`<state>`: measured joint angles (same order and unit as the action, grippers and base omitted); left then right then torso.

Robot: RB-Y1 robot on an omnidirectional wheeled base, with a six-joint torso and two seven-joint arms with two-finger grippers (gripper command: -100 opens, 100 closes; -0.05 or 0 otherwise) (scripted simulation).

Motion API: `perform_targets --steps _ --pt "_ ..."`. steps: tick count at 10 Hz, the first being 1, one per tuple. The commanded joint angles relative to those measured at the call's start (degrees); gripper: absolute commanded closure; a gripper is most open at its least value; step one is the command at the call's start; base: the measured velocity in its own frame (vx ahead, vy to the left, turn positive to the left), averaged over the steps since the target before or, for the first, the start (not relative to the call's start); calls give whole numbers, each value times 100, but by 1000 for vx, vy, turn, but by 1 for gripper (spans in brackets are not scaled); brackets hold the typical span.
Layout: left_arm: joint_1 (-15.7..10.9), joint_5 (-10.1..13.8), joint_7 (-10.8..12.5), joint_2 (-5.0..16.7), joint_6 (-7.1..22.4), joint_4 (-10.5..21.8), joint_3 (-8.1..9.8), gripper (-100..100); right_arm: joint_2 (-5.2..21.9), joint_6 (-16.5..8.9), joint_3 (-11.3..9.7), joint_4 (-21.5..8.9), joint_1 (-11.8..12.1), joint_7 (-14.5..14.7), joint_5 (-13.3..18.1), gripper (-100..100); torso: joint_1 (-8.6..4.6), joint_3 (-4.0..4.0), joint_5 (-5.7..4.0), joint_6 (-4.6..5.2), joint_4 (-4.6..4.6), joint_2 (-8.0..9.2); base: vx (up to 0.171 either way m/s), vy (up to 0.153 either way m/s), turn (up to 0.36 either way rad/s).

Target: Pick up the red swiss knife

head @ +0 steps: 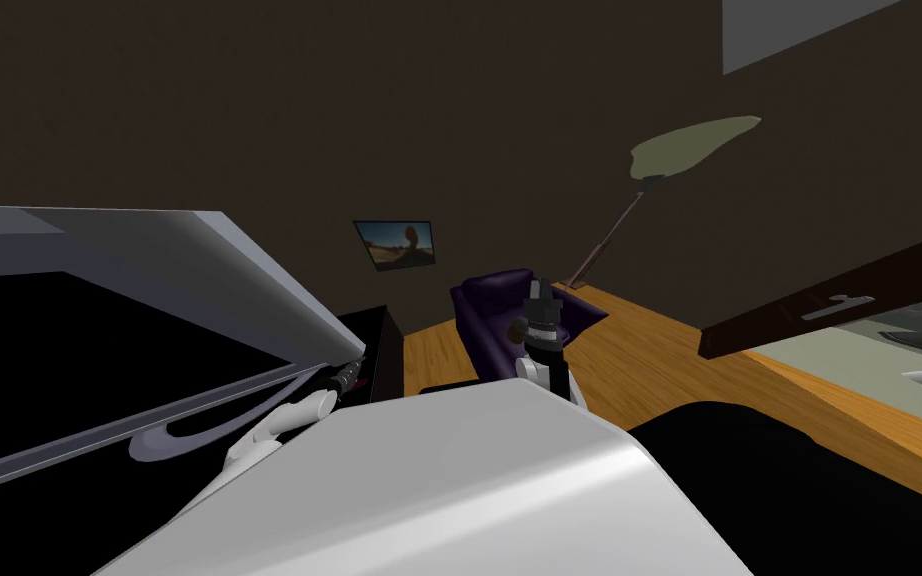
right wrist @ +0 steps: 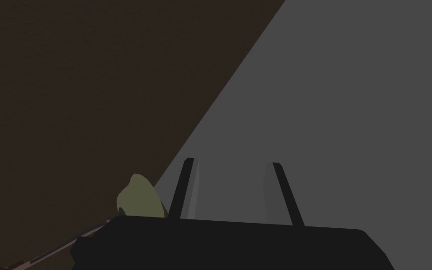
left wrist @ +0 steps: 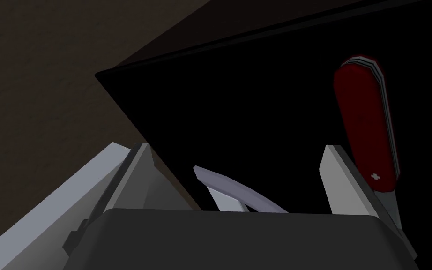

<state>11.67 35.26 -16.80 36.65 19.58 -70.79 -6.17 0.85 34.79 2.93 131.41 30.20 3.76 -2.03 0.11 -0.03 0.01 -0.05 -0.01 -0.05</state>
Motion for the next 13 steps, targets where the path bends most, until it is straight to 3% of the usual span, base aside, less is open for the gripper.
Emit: perform_targets --steps 1,13 --pt "-48 148 -10 7 219 201 31 -100 0 0 0 0 0 0 0 0 0 0 0 0 0 0 42 54 -65" --pt "-246 777 -6 -12 1298 1150 245 -100 0 0 0 0 0 0 0 0 49 -19 4 -9 -6 -31 30 38 -36"
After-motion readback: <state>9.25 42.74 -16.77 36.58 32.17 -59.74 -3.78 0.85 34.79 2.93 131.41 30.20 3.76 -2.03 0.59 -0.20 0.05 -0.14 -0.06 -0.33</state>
